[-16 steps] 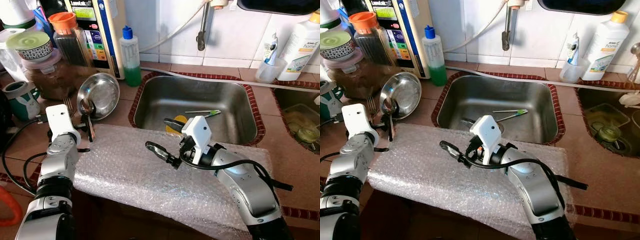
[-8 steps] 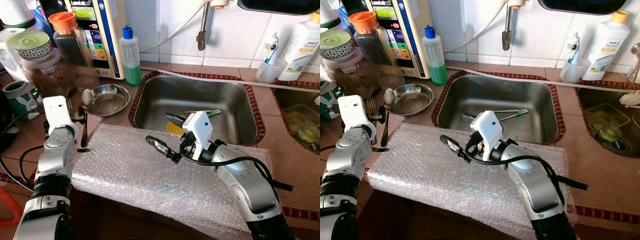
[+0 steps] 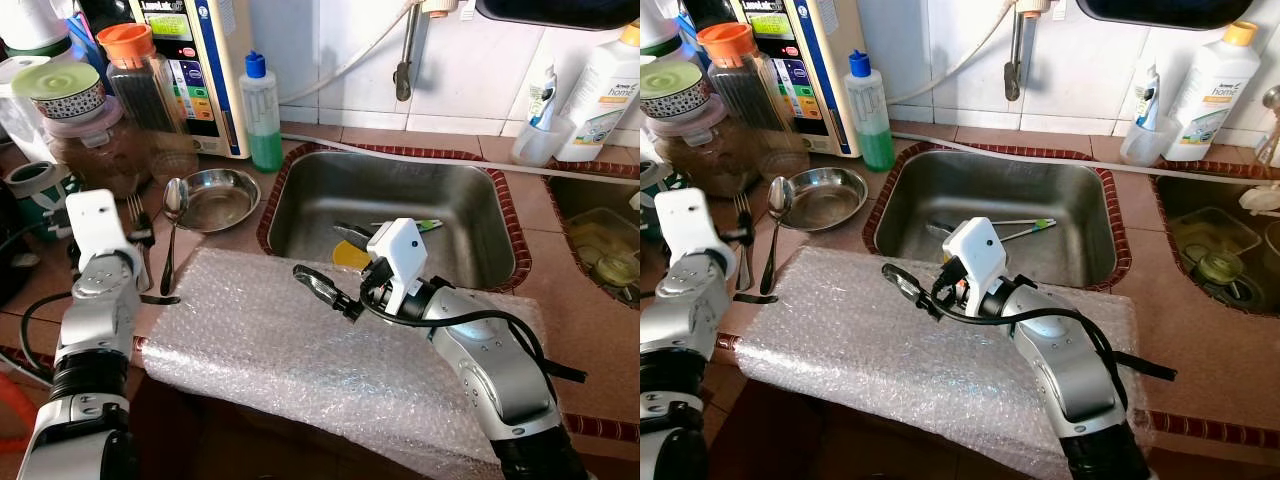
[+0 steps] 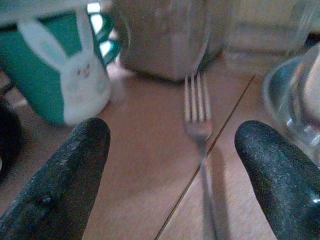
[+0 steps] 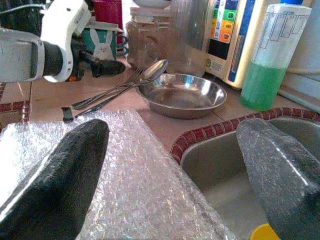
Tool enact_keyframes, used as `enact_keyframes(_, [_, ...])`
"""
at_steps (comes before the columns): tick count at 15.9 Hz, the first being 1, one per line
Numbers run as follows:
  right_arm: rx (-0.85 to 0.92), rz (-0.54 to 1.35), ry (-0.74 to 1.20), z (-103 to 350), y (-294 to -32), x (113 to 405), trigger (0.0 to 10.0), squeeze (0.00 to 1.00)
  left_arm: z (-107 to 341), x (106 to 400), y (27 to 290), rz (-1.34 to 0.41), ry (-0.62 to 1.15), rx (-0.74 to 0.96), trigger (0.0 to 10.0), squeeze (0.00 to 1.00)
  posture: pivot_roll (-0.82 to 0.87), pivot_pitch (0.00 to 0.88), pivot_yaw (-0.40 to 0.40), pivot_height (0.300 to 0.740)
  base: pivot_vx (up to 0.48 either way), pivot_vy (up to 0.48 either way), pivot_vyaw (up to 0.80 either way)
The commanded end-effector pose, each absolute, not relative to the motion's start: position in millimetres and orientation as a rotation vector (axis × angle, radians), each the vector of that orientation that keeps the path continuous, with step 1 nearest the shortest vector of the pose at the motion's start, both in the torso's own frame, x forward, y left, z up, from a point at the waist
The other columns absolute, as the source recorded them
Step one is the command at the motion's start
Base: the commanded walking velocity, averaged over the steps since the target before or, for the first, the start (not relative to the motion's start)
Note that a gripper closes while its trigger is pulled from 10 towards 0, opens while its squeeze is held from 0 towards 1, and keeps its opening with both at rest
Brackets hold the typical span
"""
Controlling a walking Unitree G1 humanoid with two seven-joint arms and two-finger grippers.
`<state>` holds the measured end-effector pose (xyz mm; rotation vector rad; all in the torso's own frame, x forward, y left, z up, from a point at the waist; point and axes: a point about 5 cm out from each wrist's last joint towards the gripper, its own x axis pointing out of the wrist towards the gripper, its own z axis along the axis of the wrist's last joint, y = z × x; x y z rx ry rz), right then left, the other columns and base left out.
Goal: Kitchen organization
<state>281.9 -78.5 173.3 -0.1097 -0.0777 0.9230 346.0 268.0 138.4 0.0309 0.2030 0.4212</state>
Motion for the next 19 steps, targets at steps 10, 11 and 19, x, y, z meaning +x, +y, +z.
enact_keyframes(10, [-0.022,1.105,-0.047,183,-74,256,10.0,0.0,114,354,258,0.31,0.348,-0.05,10.0,0.0,0.03,0.049,0.089,0.74,0.0,0.0,0.0])
enact_keyframes(11, [-0.009,1.105,-0.045,184,-76,255,10.0,0.0,115,354,257,0.306,0.345,-0.052,10.0,0.0,0.02,0.049,0.091,0.74,0.0,0.0,0.0])
enact_keyframes(19, [0.037,1.218,0.017,189,-79,240,10.0,0.0,91,344,265,0.284,0.457,-0.04,0.0,0.0,0.02,0.058,0.097,0.74,0.0,0.0,0.0])
